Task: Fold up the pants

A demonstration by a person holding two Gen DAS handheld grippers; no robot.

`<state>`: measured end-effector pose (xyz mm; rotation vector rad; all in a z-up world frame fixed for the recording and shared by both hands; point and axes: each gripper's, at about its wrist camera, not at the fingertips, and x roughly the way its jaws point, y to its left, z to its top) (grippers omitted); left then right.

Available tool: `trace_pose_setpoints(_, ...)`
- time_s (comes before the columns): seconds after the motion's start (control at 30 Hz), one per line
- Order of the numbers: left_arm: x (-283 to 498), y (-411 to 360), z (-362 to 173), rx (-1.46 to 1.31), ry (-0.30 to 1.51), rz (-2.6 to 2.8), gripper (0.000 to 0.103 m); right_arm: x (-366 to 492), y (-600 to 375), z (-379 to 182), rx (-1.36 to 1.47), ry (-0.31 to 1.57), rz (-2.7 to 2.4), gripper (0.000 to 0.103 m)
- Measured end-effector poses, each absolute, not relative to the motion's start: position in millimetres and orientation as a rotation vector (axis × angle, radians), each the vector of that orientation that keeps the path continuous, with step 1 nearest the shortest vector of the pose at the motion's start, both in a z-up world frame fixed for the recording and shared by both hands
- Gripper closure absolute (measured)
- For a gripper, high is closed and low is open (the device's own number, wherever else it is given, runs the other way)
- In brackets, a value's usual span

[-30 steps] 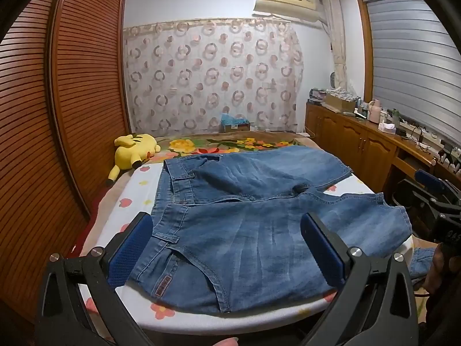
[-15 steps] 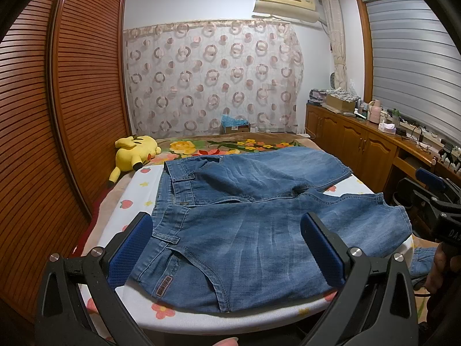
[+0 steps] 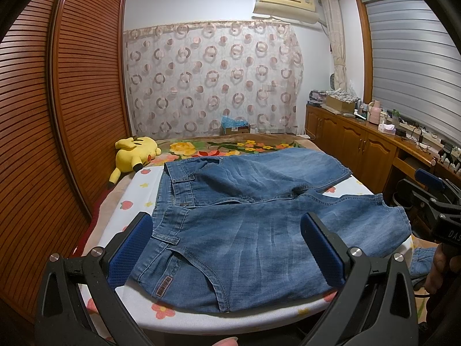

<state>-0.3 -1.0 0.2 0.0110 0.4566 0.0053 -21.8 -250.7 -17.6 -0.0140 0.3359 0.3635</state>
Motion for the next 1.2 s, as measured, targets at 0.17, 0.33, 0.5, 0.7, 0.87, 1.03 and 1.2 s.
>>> trace_pose_setpoints(0.17,-0.4,-1.0,0.2,0.011,0.456,0.006,0.0,-22.2,-250.4,-17.6,-0.014,0.335,0.362,0.004)
trace_pose_setpoints(0.33,-0.4,-1.0,0.2,0.012,0.455,0.006,0.0,-22.6,-250.3,-17.7,-0.014,0.335,0.362,0.004)
trace_pose_setpoints(0.5,-0.6,-1.1,0.3,0.012,0.454,0.006,0.0,-23.1,-250.0,-17.5,-0.014,0.335,0.362,0.004)
trace_pose_setpoints(0.7,-0.7,-1.1,0.3,0.013,0.453,0.006,0.0,-23.0,-250.0,-17.4,-0.013,0.336,0.363,0.004)
trace_pose_setpoints(0.87,-0.6,-1.1,0.3,0.012,0.453,0.006,0.0,-24.8,-250.0,-15.9,-0.014,0.335,0.362,0.004)
trace_pose_setpoints(1.03,-0.8,-1.2,0.3,0.013,0.452,0.006,0.0,-23.6,-250.2,-17.0,-0.013,0.336,0.363,0.004)
trace_pose_setpoints(1.2,-0.9,-1.3,0.3,0.013,0.451,0.006,0.0,-23.7,-250.3,-17.0,-0.013,0.335,0.363,0.004)
